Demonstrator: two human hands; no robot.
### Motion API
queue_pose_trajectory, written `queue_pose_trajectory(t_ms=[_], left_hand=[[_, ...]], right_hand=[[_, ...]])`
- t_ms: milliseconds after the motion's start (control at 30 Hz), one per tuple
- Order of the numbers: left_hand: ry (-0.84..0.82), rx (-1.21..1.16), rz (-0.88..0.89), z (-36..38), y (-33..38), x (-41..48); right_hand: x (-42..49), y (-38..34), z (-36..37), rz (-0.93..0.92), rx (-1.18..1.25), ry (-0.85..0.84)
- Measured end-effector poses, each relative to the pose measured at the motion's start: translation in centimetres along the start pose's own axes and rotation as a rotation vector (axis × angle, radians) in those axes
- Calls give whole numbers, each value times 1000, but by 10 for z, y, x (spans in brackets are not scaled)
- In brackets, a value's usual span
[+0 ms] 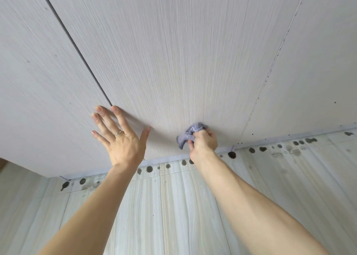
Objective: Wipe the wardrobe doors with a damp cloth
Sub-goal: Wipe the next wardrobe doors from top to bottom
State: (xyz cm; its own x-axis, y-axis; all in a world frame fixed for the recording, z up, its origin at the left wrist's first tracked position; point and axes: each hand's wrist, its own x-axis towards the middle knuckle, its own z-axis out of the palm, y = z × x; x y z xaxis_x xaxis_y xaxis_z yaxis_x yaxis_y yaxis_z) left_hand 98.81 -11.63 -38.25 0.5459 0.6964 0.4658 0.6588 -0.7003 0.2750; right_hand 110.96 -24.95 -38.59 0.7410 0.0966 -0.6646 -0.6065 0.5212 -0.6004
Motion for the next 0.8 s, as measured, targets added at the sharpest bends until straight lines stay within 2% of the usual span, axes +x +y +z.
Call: queue_pose_trajectory(t_ms=[67, 100, 200, 267, 300, 367, 467, 567, 633, 733, 800], left_hand=[[-1, 16, 32, -4, -9, -2], [3, 25, 49, -6, -12, -4], [6, 50, 75, -14, -19, -6], [8, 63, 84, -20, -22, -7], [13, 73, 90, -22, -24, -7], [28, 90, 109, -26, -26, -6], [66, 112, 200, -32, -28, -3], [106, 168, 361, -43, -34, 3], [107, 184, 354, -50, -44, 6], [74, 166, 270, -55, -60, 8], [62, 170, 279, -54, -65, 9]], right_hand=[[-29, -11, 19, -138, -3, -90], [-38, -16, 26, -289, -59, -129], [-43, -26, 33, -1005, -453, -154], [-31, -21, 23, -1280, -649, -183], [-20, -12, 14, -1323, -725, -213], [-2, 6, -6, -1289, -880, -254], [12, 18, -24, -1068, -975, -116], [18, 10, -16, -746, -720, 86], [24, -3, -9, -562, -468, 148], [16, -25, -4, -502, -283, 193], [1, -28, 5, -596, -315, 169]])
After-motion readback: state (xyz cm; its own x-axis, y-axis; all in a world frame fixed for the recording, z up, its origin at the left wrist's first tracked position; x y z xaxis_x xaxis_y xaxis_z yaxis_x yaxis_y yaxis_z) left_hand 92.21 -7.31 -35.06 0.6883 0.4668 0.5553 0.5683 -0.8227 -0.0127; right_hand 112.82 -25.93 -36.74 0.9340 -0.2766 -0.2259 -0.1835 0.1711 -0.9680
